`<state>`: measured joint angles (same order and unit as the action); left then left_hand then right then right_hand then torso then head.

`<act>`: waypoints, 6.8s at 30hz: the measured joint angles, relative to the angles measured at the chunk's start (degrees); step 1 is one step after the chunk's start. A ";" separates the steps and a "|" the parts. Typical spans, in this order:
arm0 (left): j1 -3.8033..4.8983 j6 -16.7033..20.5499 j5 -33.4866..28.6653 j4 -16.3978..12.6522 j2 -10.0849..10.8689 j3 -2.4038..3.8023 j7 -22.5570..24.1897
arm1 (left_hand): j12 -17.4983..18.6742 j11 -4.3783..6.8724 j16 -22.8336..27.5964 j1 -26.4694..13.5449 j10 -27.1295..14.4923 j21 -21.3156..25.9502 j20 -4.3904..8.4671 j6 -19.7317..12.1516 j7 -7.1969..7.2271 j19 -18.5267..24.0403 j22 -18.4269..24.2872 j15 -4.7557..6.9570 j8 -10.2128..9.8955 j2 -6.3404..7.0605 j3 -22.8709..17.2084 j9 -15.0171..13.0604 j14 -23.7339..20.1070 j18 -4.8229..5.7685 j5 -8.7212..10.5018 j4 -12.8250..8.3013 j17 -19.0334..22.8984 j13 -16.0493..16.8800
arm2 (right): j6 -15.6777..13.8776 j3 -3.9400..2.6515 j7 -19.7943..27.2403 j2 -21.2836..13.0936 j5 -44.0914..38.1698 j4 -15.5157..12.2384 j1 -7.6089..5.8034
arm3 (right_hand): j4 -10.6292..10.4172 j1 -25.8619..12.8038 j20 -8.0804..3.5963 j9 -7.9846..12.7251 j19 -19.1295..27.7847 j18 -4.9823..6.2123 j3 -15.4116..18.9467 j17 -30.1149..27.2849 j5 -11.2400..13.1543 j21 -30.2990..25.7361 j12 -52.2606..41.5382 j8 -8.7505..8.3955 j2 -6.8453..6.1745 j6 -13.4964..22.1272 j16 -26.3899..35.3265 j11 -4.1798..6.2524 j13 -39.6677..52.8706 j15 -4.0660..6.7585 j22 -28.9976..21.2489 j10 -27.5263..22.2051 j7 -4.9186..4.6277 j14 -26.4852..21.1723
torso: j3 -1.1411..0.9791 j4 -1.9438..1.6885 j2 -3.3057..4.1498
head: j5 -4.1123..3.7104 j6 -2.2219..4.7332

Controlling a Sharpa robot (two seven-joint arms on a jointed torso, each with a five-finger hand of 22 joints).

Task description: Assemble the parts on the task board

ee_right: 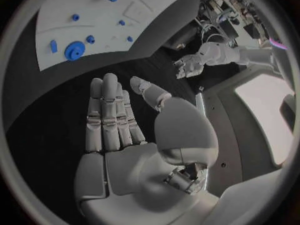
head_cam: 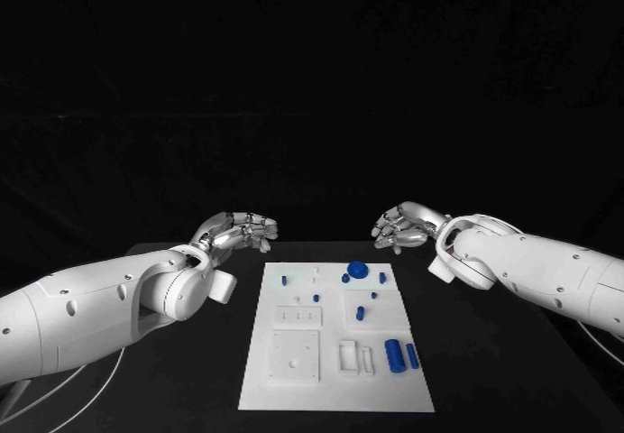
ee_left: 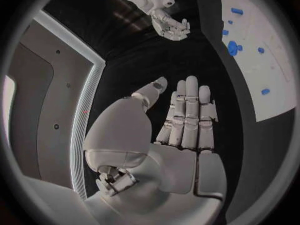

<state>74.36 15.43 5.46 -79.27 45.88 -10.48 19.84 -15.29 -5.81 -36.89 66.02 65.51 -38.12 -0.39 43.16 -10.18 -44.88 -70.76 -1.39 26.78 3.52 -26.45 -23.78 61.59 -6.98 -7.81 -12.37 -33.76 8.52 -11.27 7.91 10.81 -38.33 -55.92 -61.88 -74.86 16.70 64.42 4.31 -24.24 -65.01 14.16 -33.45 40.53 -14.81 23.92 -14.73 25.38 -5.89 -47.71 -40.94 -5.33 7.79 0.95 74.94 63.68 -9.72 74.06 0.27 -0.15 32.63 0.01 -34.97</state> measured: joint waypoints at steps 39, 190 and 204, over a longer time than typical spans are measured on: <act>4.22 -5.21 3.55 -12.05 6.18 1.14 -0.44 | 2.49 -0.79 -2.38 -3.84 -0.46 -1.37 2.46 -0.36 -0.77 -0.16 -0.19 0.20 -1.70 1.99 -1.40 0.63 -0.66 2.53 1.44 -2.02 -1.48 -0.55 | -6.11 0.30 -6.92 7.23 -40.70 4.02 1.69 | 0.07 2.10 -5.25 2.12 -9.92 -1.83 2.56 9.78 1.06 17.55 10.41 -4.79 -3.77 -1.13 -19.63 -2.05 -3.32 -1.14 0.00 -2.07 0.99 2.41 | 0.47 -3.74 8.15 | -2.58 2.97; 5.34 -5.19 3.66 -12.09 5.94 1.14 -2.19 | 3.59 -1.44 -2.38 -4.96 -1.45 -1.36 3.44 -1.49 -0.87 0.45 0.13 -0.20 -2.20 2.20 -2.28 0.56 -1.05 3.91 2.10 -1.96 -1.14 -0.68 | -17.61 -0.58 -20.35 14.51 -51.66 4.75 -0.03 | -1.51 0.54 -7.03 1.59 -11.54 -2.85 -13.76 3.63 12.16 21.78 6.42 -0.84 -3.70 -11.23 -24.84 3.11 4.35 2.62 -0.03 8.83 4.08 2.23 | 0.83 -5.05 15.70 | -2.56 6.88; 5.41 -5.18 3.66 -11.74 5.95 1.14 -2.22 | 3.81 -1.55 -2.37 -4.96 -1.56 -1.36 3.67 -1.90 -0.87 0.69 0.18 -0.20 -2.20 2.21 -2.35 0.56 -1.06 4.33 2.10 -2.03 -1.08 -0.74 | -18.32 -0.53 -19.05 13.82 -48.47 4.81 0.00 | -2.22 -0.78 -6.26 -0.70 -10.92 -4.06 -10.61 2.26 11.89 21.52 11.21 -6.31 -9.96 -1.87 -24.84 -2.08 0.78 -1.42 -0.03 -2.12 1.12 1.02 | 0.85 -4.98 15.83 | -2.37 6.89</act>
<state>79.77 10.26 9.11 -91.01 51.84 -9.35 17.62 -11.48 -7.36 -39.26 61.06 63.94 -39.48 3.28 41.26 -11.05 -44.20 -70.59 -1.59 24.58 5.72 -28.81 -23.22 60.54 -2.65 -5.71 -14.40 -34.84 7.78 -29.59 7.38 -8.23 -24.51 -104.39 -57.07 -74.86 14.48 63.64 -1.95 -24.94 -75.93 10.11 -44.06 42.79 -2.92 45.43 -3.52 19.07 -15.86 -49.58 -65.78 -7.41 8.57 -0.47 74.92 61.56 -8.60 75.07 1.12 -5.13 48.46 -2.36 -28.09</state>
